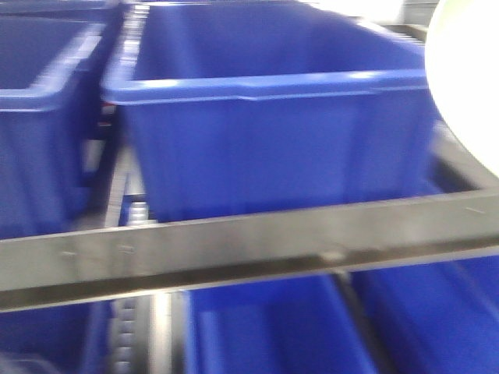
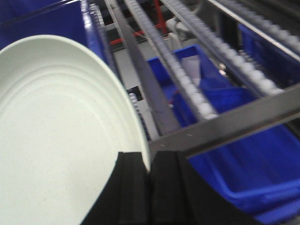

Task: Place green plate on second shelf with right arm
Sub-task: 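Move the right gripper with the plate over a blue bin on the shelf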

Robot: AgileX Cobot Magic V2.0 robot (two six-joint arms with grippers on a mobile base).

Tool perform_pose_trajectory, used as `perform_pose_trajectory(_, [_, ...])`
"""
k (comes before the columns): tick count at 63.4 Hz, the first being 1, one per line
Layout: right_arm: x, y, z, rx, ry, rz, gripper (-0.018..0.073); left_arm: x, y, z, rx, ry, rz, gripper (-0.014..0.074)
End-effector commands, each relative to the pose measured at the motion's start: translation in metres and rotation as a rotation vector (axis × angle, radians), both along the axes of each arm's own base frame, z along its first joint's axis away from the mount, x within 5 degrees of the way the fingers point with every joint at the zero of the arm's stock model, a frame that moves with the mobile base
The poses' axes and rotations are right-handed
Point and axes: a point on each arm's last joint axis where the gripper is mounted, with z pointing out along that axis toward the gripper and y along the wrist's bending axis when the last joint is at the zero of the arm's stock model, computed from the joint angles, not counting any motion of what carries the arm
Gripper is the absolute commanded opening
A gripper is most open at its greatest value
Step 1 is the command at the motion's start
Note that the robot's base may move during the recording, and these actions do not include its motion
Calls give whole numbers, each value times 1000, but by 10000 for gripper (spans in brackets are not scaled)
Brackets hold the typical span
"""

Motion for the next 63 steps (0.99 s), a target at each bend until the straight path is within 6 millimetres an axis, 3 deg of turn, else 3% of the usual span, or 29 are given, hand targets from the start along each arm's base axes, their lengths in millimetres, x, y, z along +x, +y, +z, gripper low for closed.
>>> perform_pose_trajectory(1, [0,2,17,-20,-107,28,53,0,0,-5,-22,-63,-1,130])
perform_pose_trajectory(63, [0,2,17,-20,-107,29,53,0,0,-5,-22,-63,-1,130])
